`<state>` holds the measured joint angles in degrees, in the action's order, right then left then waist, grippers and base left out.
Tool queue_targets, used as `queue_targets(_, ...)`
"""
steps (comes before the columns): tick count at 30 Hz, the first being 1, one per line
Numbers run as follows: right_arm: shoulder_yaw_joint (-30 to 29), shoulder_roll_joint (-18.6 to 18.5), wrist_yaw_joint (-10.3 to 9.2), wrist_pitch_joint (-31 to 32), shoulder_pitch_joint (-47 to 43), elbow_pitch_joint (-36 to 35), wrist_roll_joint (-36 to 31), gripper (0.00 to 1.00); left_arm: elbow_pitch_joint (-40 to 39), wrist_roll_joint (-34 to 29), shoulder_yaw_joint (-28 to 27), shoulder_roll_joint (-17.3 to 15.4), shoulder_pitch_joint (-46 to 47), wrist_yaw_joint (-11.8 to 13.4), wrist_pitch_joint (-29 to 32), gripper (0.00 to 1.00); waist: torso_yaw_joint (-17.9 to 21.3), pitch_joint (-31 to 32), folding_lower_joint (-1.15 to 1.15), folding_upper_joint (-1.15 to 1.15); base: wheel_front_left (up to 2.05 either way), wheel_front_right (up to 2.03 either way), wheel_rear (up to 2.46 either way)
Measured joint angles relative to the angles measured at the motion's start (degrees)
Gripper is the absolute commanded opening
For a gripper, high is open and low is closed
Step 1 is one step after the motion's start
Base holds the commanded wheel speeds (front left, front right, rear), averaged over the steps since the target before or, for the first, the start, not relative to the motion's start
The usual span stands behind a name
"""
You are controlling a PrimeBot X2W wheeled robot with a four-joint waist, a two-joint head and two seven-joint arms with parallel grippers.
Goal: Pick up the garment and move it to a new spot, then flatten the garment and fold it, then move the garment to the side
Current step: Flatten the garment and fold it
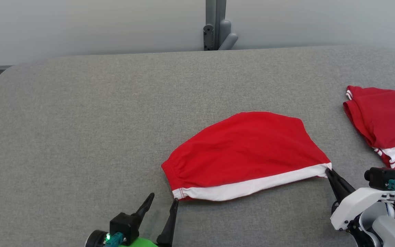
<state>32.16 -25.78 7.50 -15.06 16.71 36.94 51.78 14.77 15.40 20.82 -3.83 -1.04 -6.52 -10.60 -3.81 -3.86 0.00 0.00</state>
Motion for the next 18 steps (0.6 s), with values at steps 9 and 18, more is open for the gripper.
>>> queue_targets(9, 0.6, 0.2, 0.0, 0.0, 0.1, -0.5, -0.6, 0.0, 4.8, 3.5, 5.1, -0.6, 4.5, -0.6, 5.3, 1.0, 0.3, 0.0, 0.0, 0.0, 0.0, 0.0, 0.0)
queue_targets(18, 3.1, 0.2, 0.0, 0.0, 1.9, -0.2, -1.2, 0.0, 6.1, 8.4, 9.4, -2.1, 8.5, -0.9, 7.6, 0.0, 1.4, -0.4, 0.0, 0.0, 0.0, 0.0, 0.0)
